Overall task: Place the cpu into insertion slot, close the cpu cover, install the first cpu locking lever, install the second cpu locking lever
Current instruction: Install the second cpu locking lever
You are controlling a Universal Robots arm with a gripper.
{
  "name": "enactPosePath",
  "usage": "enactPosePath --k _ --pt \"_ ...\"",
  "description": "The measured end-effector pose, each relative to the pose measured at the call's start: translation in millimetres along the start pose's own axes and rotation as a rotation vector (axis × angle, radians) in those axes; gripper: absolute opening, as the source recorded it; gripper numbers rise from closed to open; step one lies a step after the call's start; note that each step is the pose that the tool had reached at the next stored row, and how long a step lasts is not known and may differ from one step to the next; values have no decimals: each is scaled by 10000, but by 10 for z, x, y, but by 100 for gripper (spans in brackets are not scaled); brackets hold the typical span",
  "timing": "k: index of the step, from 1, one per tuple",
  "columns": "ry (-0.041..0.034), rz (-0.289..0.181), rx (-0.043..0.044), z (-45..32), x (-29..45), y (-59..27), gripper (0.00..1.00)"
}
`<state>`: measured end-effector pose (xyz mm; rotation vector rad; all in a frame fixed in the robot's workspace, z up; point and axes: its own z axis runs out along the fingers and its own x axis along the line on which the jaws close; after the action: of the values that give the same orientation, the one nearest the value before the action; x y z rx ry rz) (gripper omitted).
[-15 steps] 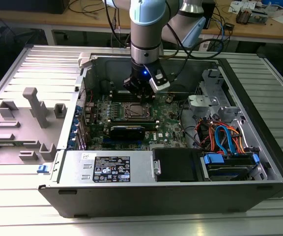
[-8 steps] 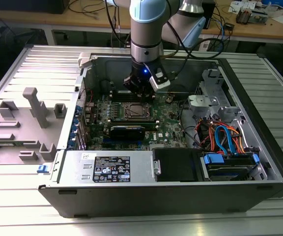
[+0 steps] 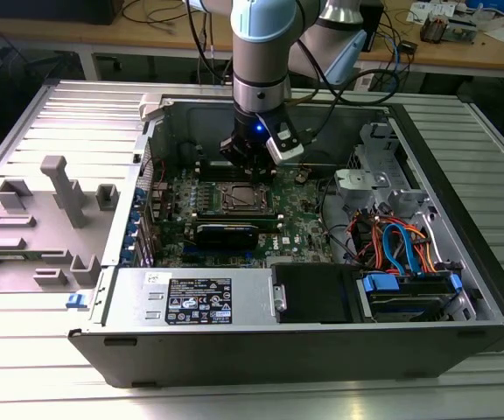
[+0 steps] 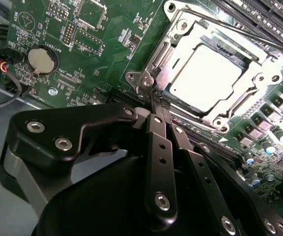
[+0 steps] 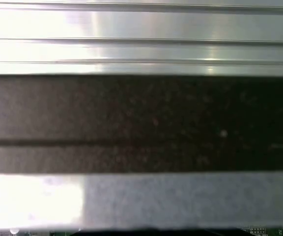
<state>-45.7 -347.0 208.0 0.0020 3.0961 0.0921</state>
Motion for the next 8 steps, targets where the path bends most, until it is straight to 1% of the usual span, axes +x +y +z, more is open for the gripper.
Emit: enactPosePath --k 8 --pt "1 -2 -1 -1 -1 -20 11"
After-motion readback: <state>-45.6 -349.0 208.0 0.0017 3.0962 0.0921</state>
